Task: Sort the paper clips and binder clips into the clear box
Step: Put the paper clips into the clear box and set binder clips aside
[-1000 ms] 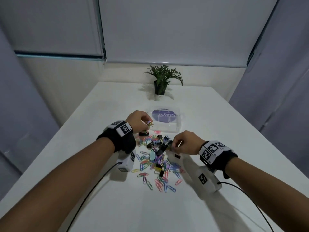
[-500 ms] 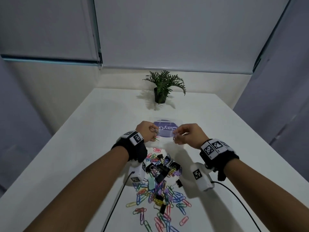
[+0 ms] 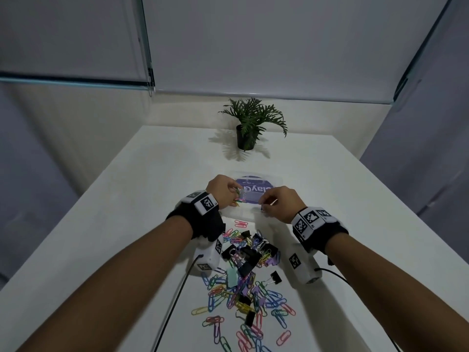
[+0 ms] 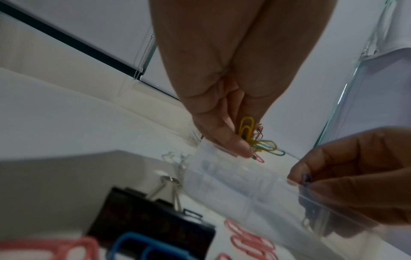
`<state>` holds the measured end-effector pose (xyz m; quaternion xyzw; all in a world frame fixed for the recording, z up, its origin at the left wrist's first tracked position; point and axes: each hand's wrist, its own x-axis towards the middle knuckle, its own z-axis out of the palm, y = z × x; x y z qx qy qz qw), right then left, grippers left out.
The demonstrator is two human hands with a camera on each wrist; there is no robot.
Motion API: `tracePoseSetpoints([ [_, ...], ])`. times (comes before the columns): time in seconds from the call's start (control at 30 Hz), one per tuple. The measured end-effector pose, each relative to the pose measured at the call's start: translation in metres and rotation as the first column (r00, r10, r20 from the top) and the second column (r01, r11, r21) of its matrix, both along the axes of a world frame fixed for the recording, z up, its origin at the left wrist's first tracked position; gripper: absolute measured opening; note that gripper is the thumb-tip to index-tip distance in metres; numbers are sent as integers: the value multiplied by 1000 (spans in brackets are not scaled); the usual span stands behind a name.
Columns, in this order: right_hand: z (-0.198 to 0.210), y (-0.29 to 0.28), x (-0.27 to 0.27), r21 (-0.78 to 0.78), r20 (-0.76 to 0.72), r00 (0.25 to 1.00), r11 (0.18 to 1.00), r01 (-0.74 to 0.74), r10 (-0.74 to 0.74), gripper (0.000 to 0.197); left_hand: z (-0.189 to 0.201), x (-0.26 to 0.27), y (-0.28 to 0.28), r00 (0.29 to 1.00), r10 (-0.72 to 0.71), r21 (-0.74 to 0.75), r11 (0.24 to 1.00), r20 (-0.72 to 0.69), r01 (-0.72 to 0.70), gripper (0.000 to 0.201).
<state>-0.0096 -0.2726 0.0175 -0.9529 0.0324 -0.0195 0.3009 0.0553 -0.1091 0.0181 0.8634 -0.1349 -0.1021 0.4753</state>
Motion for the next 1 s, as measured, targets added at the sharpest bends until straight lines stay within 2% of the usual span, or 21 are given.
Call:
tracePoseSetpoints([
  [0.2,0,7,-23,-18,-56,994,995,-96,95,13,11,-5,9,1000,-14,-16,1000,9,14,27],
  [0.37,-1,16,-51,-52,-80,986,987,-154,149,14,3,-28,15,975,-212,80,973,-64,217,26],
  [0.47,0,17,-62,-22,-88,982,985,-170,168,13,-3,-46,18,930,-363,113,923,-60,368,26],
  [0.53,2,16,-65,-13,-81,983,986,-165,164,12,-6,-54,21,913,-408,163,899,-25,406,27],
  [0.7,6,15,-65,-2,-54,993,994,-109,108,11,-6,-59,28,904,-427,234,881,23,411,32],
  [0.9,2,27,-57,82,-71,994,993,-82,88,20,-6,-62,23,942,-334,209,922,2,327,30],
  [1.0,0,31,-53,57,-65,995,996,-75,78,21,-8,-62,22,957,-289,197,939,9,281,29],
])
